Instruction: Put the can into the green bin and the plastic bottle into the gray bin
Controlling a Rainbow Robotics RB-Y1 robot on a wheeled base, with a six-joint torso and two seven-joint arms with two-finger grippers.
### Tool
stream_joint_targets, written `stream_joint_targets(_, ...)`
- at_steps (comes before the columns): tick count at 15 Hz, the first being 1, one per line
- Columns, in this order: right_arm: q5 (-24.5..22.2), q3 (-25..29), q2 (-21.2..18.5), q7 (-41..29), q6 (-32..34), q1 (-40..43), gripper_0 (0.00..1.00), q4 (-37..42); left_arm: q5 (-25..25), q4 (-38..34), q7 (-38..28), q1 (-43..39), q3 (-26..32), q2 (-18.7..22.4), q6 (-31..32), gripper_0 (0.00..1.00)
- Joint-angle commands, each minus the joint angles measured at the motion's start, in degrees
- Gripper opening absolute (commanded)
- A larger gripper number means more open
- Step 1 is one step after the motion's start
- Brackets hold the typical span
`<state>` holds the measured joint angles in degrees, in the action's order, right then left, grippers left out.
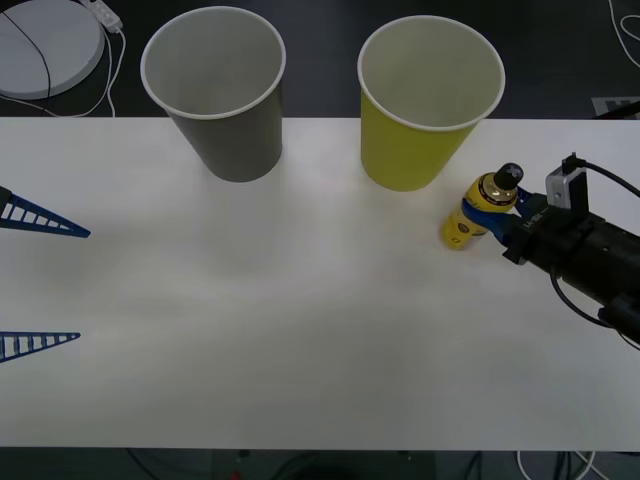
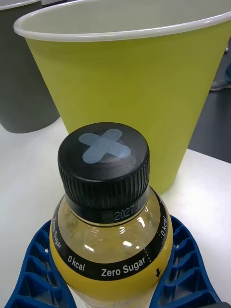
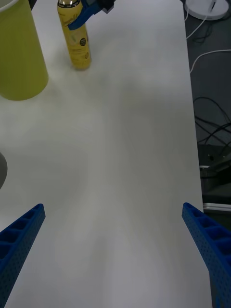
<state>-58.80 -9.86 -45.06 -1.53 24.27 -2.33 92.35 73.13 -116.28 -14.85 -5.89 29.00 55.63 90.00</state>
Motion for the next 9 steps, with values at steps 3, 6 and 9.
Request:
stream_joint_targets(3,0.4,2.7,-0.5,0.1,2.1,1.9,0.0,1.6,0.0,0.0,0.0,0.0,0.0,0.0,0.0,1.0)
stream_joint_targets(6,0.6,4.8,-1.3,-0.1,3.4,4.3,0.0,3.4,0.0,0.0,0.0,0.0,0.0,0.0,0.0,1.0)
stream_joint_targets(9,2.7,7.2,-3.0,-0.2,4.6,7.6,0.0,6.6,0.0,0.0,0.0,0.0,0.0,0.0,0.0,1.0)
